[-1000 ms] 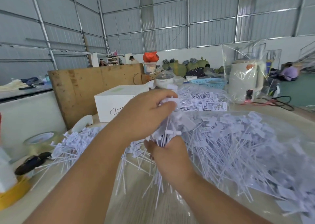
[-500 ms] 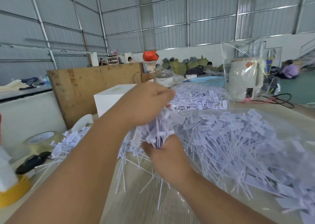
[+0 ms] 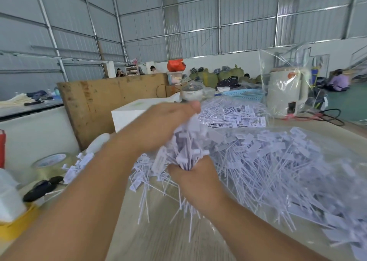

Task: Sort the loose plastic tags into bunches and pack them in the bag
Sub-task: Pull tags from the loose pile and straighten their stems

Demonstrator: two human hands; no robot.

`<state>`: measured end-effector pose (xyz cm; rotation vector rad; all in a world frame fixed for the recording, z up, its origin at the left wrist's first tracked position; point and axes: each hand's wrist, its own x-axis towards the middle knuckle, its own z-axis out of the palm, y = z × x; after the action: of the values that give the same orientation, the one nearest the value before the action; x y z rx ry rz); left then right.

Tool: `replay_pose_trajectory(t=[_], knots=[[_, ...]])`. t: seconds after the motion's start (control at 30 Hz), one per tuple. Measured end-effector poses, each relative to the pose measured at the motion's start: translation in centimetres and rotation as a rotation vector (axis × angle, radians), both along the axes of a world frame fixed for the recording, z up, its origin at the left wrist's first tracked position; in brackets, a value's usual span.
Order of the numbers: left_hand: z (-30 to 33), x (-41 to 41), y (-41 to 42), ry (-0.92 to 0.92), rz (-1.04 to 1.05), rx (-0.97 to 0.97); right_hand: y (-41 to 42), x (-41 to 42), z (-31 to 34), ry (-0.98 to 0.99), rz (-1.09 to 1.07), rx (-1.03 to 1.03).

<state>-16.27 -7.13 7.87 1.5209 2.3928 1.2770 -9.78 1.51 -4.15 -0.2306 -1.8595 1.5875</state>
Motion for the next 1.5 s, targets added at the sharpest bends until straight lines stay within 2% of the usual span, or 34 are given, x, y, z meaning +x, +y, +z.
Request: replay_pose_trajectory(t=[0.07, 0.13, 0.2, 0.27, 0.33, 0.47, 0.57, 0.7, 0.93, 1.13, 1.23, 1.33, 1.4, 1.5], knots=[[-1.0, 0.2, 0.8, 0.002, -0.042, -0.032, 0.0, 0.1, -0.1, 0.004, -0.010, -0.028], [-0.7, 0.1, 1.3, -0.093, -0.067, 0.023, 0.1, 0.1, 0.2, 0.006, -0.025, -0.042], [-0.1, -0.5, 1.3, -0.265, -0.064, 0.230, 0.4, 0.1, 0.8, 0.008, -0.027, -0.075], [-0.6, -1.4, 0.8, -0.443, -0.084, 0.563, 0.7, 0.1, 1.6, 0.010, -0.026, -0.135], [-2.6, -2.0, 0.2, -0.513, -0.051, 0.704, 1.2, 0.2, 2.3, 0.015, -0.036, -0.195], [-7.9, -2.2, 0.7, -0.623, 0.011, 0.558, 1.0, 0.5, 2.4, 0.099, 0.029, -0.180], [-9.4, -2.7, 0.3, -0.735, -0.053, 0.564, 0.7, 0.3, 1.1, 0.080, 0.063, -0.149], [-10.2, -2.8, 0.1, -0.848, -0.171, 0.571, 0.0, 0.1, 0.0, 0.059, 0.097, -0.107], [-10.5, -2.4, -0.2, -0.944, -0.294, 0.371, -0.3, -0.3, -1.1, -0.005, 0.105, -0.046], [-10.5, -1.8, 0.2, -0.980, -0.343, 0.439, -0.3, 0.0, -1.2, -0.053, 0.148, 0.071], [-10.6, -2.0, -0.2, -0.924, -0.328, 0.351, -0.4, -0.1, -0.5, 0.021, 0.073, -0.007], [-11.0, -2.5, -0.4, -0.825, -0.373, 0.227, 0.1, -0.2, 1.2, 0.178, 0.017, -0.222], [-11.6, -2.6, -0.4, -0.690, -0.436, 0.058, 1.0, 0.0, 1.9, 0.231, -0.107, -0.178], [-12.4, -1.8, -0.3, -0.541, -0.533, -0.198, 2.2, 0.0, 2.1, 0.279, -0.122, -0.246]])
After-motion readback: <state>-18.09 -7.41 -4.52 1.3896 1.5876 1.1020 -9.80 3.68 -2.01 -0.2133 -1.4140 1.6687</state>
